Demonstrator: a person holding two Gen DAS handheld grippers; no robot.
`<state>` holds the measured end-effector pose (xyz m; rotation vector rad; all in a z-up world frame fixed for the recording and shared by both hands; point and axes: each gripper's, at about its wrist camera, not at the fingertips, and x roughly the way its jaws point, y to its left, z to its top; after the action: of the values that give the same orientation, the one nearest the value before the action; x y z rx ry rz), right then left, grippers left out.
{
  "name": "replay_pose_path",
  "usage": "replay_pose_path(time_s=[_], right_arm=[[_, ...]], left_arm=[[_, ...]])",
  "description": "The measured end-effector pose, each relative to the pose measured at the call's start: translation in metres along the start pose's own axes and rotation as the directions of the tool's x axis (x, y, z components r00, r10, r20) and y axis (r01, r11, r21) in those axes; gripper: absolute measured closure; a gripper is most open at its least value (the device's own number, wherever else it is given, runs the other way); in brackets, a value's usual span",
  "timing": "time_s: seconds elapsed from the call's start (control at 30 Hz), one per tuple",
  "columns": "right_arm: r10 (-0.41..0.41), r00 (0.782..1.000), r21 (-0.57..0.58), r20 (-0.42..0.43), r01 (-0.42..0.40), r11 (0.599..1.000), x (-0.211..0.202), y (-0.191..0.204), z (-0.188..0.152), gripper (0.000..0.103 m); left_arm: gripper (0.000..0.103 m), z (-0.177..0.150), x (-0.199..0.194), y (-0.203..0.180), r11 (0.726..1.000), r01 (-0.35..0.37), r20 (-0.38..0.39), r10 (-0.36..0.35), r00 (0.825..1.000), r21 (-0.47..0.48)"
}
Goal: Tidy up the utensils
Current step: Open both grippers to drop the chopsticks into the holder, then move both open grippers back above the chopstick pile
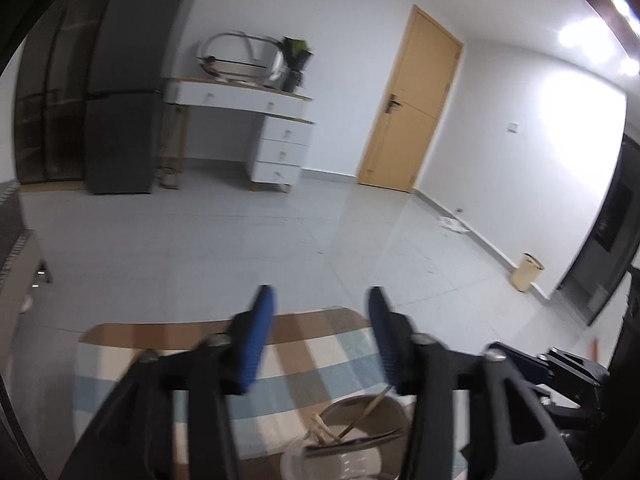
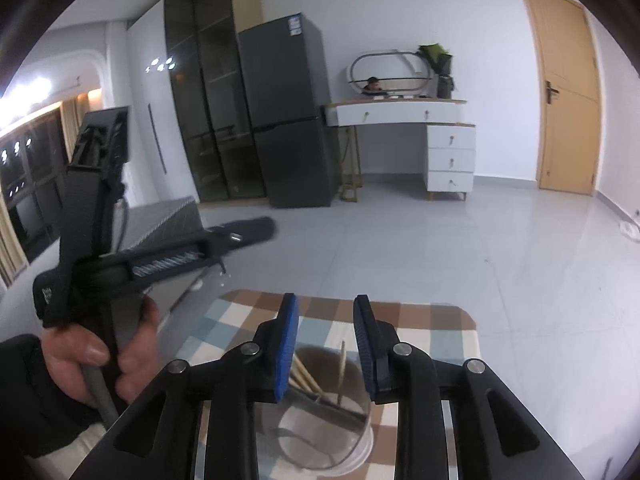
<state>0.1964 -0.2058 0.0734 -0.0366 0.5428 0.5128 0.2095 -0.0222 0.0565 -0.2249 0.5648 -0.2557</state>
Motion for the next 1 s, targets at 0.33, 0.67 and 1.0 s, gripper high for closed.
replay_pose_path(time_s=[0.33, 0.67, 1.0], right_arm=[[-0.030, 0.997, 0.085, 0.066, 0.024, 0.996, -0.064, 0.029, -0.013, 0.028], [-0.115, 0.975, 0.122, 0.189, 0.093, 0.988, -0.123, 0.068, -0.041, 0.006], [-0.126, 0.974, 0.120, 0.186, 0.105, 0.987, -0.132, 0.094, -0.078, 0.000]], left_arm=[[0.035, -0.008, -0.098, -0.008, 0.987, -0.161, -0.025, 0.160, 0.987, -0.025], [0.033, -0.035, -0.144, -0.017, 0.973, -0.231, -0.029, 0.231, 0.973, -0.013], [0.014, -0.066, -0.158, -0.006, 0.963, -0.266, -0.001, 0.266, 0.964, -0.040]])
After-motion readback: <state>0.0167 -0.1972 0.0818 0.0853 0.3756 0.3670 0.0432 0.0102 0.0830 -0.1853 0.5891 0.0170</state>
